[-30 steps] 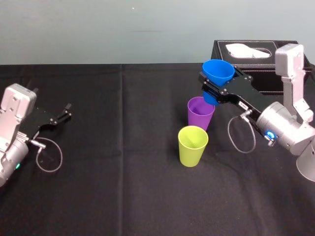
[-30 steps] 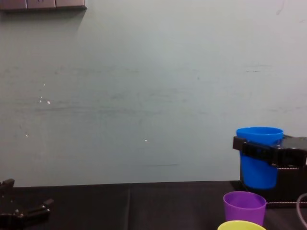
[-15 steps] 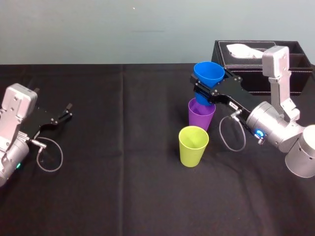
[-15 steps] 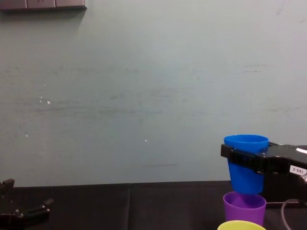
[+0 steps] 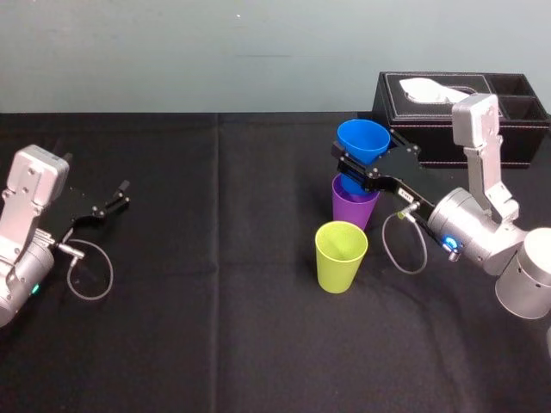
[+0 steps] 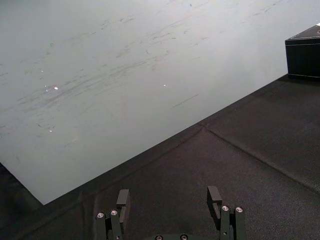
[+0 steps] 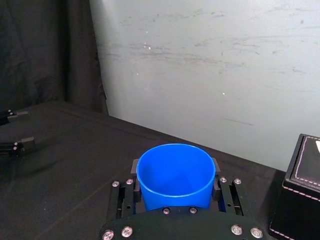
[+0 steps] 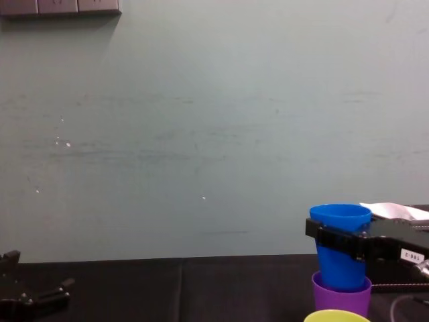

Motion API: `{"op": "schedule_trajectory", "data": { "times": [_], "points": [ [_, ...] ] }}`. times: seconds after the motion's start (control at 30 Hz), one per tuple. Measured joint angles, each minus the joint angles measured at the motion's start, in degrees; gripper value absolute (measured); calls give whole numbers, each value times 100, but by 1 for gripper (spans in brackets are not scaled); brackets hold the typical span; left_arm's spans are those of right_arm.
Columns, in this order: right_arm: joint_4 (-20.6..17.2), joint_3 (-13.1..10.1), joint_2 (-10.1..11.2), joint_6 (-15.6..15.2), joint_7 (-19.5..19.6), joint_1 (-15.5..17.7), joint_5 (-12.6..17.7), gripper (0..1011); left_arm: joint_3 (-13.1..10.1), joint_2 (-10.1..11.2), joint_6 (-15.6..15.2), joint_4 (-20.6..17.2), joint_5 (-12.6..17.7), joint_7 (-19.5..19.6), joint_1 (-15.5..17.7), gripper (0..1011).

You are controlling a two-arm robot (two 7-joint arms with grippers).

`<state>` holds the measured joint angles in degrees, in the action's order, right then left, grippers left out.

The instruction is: Stack the three plastic cups sequentially using one hand.

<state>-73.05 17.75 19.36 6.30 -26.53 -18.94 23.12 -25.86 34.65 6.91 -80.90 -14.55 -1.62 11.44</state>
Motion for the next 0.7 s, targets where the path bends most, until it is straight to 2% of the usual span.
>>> {"op": "schedule_trajectory", "data": {
  "times": [0.7],
  "points": [
    [349, 61, -92, 146, -63, 21, -66, 743, 0, 0, 0, 0, 0, 0, 0, 1011]
  ]
}}
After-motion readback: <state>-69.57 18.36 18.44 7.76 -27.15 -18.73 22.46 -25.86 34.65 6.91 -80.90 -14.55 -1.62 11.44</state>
